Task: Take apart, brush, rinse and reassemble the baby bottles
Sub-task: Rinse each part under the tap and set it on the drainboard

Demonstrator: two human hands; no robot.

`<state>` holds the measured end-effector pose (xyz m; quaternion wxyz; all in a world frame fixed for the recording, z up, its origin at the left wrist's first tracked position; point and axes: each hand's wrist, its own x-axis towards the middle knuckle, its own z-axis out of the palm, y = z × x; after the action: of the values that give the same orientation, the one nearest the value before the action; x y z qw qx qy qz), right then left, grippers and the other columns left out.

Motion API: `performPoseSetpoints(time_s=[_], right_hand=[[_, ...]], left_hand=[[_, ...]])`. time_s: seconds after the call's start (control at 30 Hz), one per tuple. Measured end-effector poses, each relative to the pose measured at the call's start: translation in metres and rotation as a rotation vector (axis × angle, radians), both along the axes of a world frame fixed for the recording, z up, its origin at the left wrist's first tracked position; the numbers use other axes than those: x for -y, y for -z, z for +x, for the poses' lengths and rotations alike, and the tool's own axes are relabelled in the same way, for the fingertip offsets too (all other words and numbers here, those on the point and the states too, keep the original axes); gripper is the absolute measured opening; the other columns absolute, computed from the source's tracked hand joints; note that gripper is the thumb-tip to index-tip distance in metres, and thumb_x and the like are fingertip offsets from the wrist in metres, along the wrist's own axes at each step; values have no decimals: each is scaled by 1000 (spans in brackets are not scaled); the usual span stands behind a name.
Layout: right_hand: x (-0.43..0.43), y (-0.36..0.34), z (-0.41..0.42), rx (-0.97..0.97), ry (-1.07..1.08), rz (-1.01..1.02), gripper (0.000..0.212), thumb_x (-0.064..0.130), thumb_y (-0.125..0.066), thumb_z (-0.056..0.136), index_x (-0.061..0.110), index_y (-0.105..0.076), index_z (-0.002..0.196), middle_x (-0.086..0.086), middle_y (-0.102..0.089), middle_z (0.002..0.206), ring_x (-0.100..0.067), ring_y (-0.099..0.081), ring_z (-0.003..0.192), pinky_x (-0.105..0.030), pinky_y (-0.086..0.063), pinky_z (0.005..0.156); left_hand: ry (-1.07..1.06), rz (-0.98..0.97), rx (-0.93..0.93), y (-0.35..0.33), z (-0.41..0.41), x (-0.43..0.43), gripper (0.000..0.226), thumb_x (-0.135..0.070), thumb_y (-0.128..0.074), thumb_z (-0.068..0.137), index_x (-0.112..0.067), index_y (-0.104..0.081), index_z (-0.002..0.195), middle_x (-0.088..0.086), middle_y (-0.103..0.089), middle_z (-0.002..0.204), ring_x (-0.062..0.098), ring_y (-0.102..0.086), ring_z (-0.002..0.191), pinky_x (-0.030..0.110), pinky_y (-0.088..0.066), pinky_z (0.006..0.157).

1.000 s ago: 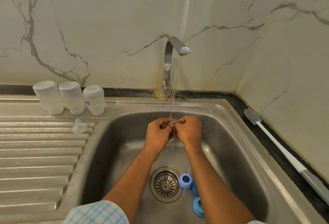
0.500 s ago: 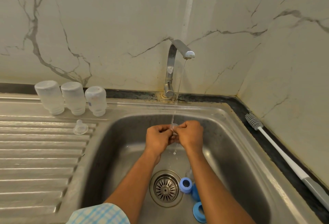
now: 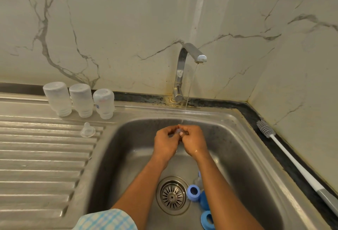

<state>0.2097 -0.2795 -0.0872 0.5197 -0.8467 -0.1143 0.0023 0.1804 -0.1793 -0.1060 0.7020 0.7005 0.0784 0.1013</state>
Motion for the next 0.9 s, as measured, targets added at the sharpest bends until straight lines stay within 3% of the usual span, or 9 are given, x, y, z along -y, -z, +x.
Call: performPoseSetpoints(time_s=[0.17,0.33,0.43,0.47,0.53,0.6,0.7,0.83,0.9], right_hand=[[5,4,6,75,234,-103,12,5,-66,87,13,-75,86,-2,-72,77,-14,-69,73,-35,-60,73],[1,0,3,101,324,-106,15,27,-77,83,17,-72,74,1,-69,66,-14,-67,63,-33,-57,63],[-1,-1,3,72,225,-39,5,18,-71,89,14,-72,91,1,-71,82,-11,-67,77,-22,-52,67],[-1,-3,2,28,164,5,13,13,-66,92,12,-71,104,-1,-72,96,-12,-67,88,-19,-52,74],[-2,-5,3,-84,55,94,33,8,-57,97,9,-60,130,-6,-65,124,-18,-62,113,-25,-50,96],[-2,-6,2,-149,-5,134,38,9,-55,98,8,-56,136,-8,-61,132,-20,-59,121,-34,-47,105],[-1,-4,1,-131,25,154,33,2,-58,95,7,-63,127,-11,-68,120,-21,-64,112,-38,-52,100],[5,-7,3,-120,153,213,22,-5,-68,85,16,-70,81,-7,-72,79,-24,-72,78,-33,-61,73],[7,-7,5,-102,169,185,20,1,-73,84,19,-68,76,-7,-73,74,-21,-72,70,-33,-61,67]], left_hand=[[59,45,31,-3,-2,4,18,-8,-63,95,-15,-79,100,1,-76,78,9,-67,72,31,-58,73],[-47,-75,9,-6,-1,0,16,-4,-65,94,-12,-78,96,8,-76,82,11,-64,71,31,-56,71],[-87,-161,3,-6,-2,-1,14,-2,-65,93,-11,-77,95,18,-75,86,21,-66,75,39,-59,78],[-92,-184,0,-6,-2,-1,15,-1,-65,93,-11,-76,94,18,-75,86,22,-68,75,39,-59,78],[-99,-220,-9,-6,-3,-1,17,0,-64,93,-12,-76,92,16,-76,85,22,-71,77,37,-60,78],[-112,-268,-22,-6,-3,-2,17,1,-65,92,-12,-75,92,13,-76,85,20,-72,77,33,-61,76],[-102,-354,-44,-7,-3,-3,16,5,-64,91,-8,-74,94,12,-76,85,18,-73,76,26,-61,74],[-94,-334,-55,-7,-3,-2,14,7,-66,89,-4,-73,96,14,-76,88,20,-73,78,23,-59,69],[-101,-349,-52,-8,-4,-3,12,3,-67,89,-5,-73,97,13,-76,88,19,-74,79,23,-59,69]])
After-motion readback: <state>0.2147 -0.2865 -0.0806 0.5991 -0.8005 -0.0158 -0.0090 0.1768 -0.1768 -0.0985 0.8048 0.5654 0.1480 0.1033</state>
